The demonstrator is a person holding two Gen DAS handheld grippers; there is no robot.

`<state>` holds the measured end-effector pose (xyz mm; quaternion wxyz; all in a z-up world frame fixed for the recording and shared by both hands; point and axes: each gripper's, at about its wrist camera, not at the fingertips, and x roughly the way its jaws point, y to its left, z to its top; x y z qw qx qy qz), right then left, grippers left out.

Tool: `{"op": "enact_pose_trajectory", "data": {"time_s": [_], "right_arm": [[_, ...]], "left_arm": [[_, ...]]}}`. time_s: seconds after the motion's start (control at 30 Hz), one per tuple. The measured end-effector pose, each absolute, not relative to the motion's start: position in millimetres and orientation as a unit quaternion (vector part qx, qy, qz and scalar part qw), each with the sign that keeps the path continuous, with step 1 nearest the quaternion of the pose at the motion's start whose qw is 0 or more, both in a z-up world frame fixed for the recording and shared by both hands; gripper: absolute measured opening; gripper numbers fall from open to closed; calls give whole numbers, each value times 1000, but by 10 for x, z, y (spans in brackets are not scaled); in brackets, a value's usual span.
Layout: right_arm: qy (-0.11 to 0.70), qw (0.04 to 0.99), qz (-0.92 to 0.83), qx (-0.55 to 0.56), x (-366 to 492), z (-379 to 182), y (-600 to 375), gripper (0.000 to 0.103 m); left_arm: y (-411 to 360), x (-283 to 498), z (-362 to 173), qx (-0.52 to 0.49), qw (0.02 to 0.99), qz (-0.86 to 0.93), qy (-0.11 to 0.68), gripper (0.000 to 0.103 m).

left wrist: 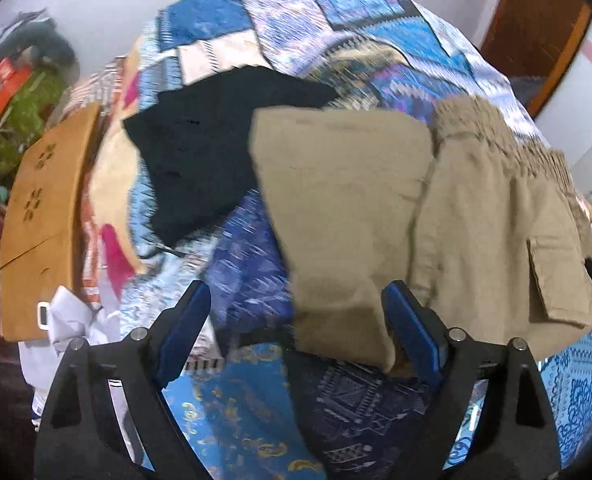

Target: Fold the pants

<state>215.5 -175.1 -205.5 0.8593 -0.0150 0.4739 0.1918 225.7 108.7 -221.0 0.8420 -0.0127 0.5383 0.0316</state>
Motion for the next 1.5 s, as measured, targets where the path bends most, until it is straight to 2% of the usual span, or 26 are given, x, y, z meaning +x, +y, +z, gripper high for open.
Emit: {"op": "enact_pose_trajectory", "data": {"time_s": [0.17,0.27,0.47,0.57,0.67,0.83,1.1,1.23,1.3,1.37,1.5], "right_arm": [[455,869,194,-2,2148,-1853,-1757,75],[436,875,209,16,2122,-1731,-1695,74],[453,861,230,-23,2122,-1858,-1407,53],[451,862,226,-51,2058,-1927,-1378,53],[452,863,220,-53,2017,-1898,-1442,52],[469,859,203,-30,2035,-1918,-1706,52],[472,862,183,18,2105,-1771,-2021,53],[468,863,189,33,2251,-1738,-1985,53],[475,858,188,46,2338,-1785,-1957,68],[484,852,190,60,2399,-1869,-1923,74],[516,829,199,81,2516,-2085,-1850,74]], "left_arm": [[1250,2188,-1941,-41,859,19,510,90],[1168,2161,-1900,-21,863,-5,505,90],[1022,2135,-2318,45,833,-5,552,91],[1138,2055,-2353,27,836,-4,548,91],[1223,2010,-2361,57,832,10,552,90],[1330,2029,-2272,90,835,44,541,90],[1444,2298,-1859,6,867,31,497,90],[1316,2535,-1797,-10,874,2,486,97],[1288,2640,-1864,-17,869,-4,494,97],[1295,2753,-2008,-27,860,-9,510,97],[1342,2882,-2298,-49,840,-21,540,97]]}}
